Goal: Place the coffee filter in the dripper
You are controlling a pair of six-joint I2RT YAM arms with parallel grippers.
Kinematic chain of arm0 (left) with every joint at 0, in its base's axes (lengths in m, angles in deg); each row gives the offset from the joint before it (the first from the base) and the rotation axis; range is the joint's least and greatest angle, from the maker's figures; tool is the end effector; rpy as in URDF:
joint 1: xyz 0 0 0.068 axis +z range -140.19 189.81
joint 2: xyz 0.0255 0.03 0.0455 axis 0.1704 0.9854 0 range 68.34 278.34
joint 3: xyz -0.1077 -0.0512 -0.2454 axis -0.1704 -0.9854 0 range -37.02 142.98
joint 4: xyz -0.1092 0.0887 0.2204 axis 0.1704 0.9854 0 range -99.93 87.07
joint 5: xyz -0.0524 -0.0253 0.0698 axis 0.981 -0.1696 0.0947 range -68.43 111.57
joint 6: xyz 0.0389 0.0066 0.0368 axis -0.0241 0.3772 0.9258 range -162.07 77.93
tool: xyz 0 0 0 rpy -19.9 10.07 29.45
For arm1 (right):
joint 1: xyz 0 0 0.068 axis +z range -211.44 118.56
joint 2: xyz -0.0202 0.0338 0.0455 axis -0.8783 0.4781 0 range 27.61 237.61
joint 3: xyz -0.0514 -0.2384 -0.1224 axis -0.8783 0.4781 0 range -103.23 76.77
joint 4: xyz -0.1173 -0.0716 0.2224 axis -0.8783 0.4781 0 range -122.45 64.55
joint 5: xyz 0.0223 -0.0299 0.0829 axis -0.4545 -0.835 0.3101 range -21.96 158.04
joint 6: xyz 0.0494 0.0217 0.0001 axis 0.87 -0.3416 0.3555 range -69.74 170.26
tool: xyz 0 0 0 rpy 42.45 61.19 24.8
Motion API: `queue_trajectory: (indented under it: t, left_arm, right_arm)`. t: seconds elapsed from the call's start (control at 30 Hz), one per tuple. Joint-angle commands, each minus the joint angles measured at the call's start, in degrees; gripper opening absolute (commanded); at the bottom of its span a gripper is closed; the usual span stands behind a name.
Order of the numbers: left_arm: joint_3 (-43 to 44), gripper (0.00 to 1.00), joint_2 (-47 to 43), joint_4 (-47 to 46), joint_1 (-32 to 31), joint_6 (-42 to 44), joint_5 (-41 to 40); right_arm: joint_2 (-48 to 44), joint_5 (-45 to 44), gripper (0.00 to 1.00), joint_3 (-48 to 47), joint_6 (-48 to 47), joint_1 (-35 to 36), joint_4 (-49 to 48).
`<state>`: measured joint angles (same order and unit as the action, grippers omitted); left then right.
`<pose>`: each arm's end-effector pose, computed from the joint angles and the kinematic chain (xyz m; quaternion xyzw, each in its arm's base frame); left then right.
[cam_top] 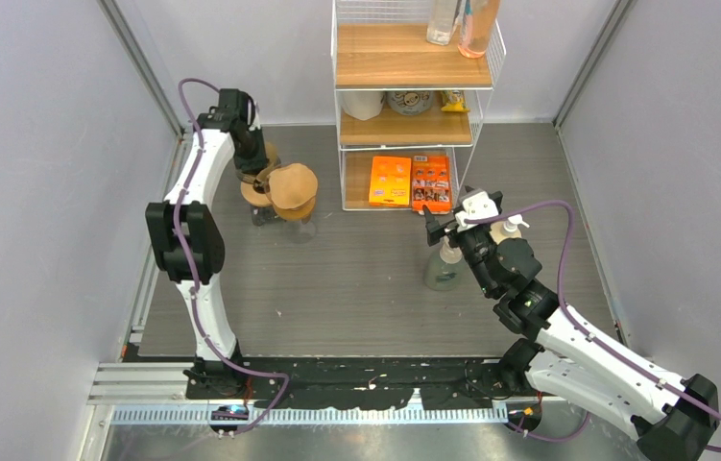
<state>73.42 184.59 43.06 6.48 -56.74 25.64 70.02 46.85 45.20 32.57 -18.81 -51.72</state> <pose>0.4424 -0.0282 0.2915 -0.0856 0.9588 -0.0758 0.2601 0.1433 0.1144 0.3201 -0.2022 0.6251 0.0435 0.7527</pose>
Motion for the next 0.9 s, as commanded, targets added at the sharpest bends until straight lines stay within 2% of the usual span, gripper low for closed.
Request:
queue_trajectory:
  t: [0.0,0.53,0.87]
  left_arm:
    - [3.4,0.17,0.4,1.2,-0.3,1.1,-0.6]
    - [6.9,0.18,3.5,5.0,-2.1,5.1,-2.4]
    - [5.1,0.18,4.0,4.9,-2.1,5.5,-2.5]
  right_arm:
    - [0.4,-1.6,0.95,-0.6,-0.5,0.0,-2.2]
    - [1.3,-2.0,0.95,-0.7,-0.8,0.0,-2.0]
    - [2.1,-2.5,0.95,-1.0,-1.1,0.0,-1.7]
